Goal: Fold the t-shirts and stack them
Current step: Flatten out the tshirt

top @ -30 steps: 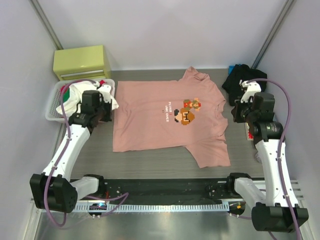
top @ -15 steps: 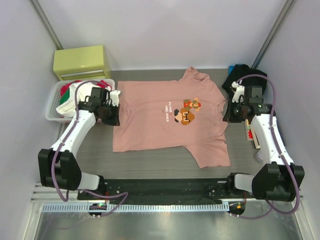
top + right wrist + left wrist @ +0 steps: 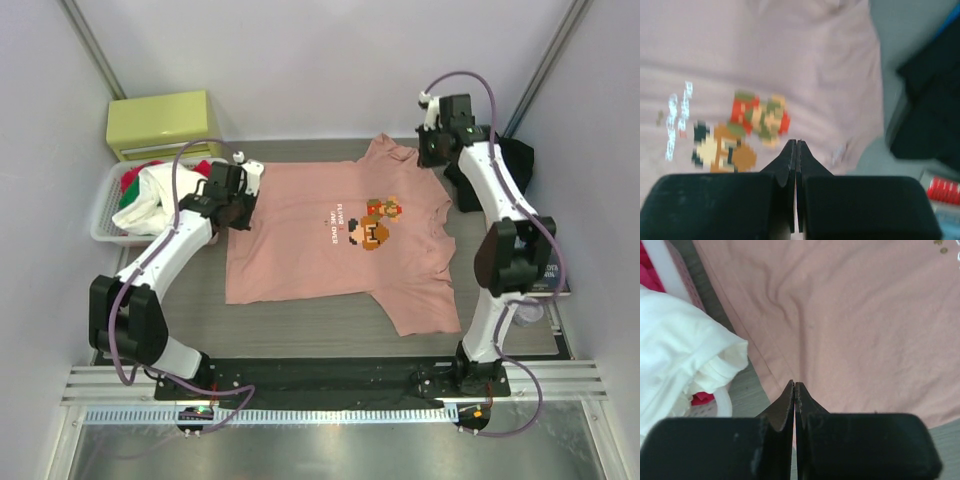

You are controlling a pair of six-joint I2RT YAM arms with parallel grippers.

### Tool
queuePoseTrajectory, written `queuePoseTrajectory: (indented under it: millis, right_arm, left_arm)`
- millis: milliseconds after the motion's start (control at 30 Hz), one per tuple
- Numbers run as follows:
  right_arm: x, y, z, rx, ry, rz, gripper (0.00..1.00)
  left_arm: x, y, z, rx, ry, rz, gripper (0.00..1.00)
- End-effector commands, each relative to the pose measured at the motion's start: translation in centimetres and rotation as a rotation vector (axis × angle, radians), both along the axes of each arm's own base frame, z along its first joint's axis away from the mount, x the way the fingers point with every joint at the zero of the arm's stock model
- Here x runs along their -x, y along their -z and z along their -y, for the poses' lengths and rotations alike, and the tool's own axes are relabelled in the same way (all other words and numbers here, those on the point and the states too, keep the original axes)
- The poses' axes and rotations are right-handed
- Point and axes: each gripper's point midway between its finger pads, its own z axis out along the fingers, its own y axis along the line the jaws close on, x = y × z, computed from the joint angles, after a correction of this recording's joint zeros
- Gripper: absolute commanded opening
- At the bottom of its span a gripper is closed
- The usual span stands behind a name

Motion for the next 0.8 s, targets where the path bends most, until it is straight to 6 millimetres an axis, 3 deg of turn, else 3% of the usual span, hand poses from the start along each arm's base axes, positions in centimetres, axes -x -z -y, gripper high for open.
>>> queuePoseTrajectory:
  millis: [0,33,67,200,433,567,600,767]
  right_arm:
    - [-6.9,-0.2,1.0,0.015,0.092,0.042,0.01]
    - [-7.2,3.8,0.9,0.009,0.099,-0.066,0.01]
    - [-8.5,2.9,0.7,-0.012,0.105,-0.039,0.01]
    - [-7.3,6.4,0.5,-0.047,0.094,-0.119,0.01]
    - [-7.0,8.4,1.0,-0.028,0.093,-0.118,0.01]
    - [-8.4,8.7,1.0,-0.007,0.093,-0.107,0.01]
    - [-8.6,9.9,1.1,-0.001,0.094,-0.128,0.01]
    - [-10.8,10.8,1.1,0.020,0.085,-0.074,0.01]
  left_arm:
    - [-2.1,-4.3,-1.1,-0.024,-0.042,0.196,0.00]
    - [-1.8,-4.1,-1.2,-0.033,-0.041,0.183,0.00]
    - [-1.6,-3.7,-1.5,-0.045,-0.044,0.173,0.00]
    - [-0.8,-2.4,-1.7,-0.021,-0.044,0.128,0.00]
    - [-1.5,0.2,-1.4,0.026,-0.048,0.069,0.00]
    - [-1.4,0.5,-0.9,0.039,-0.027,0.045,0.00]
    - [-1.4,0.7,-0.8,0.040,-0.025,0.042,0.00]
    - [-1.4,1.9,-0.8,0.038,-0.016,0.023,0.00]
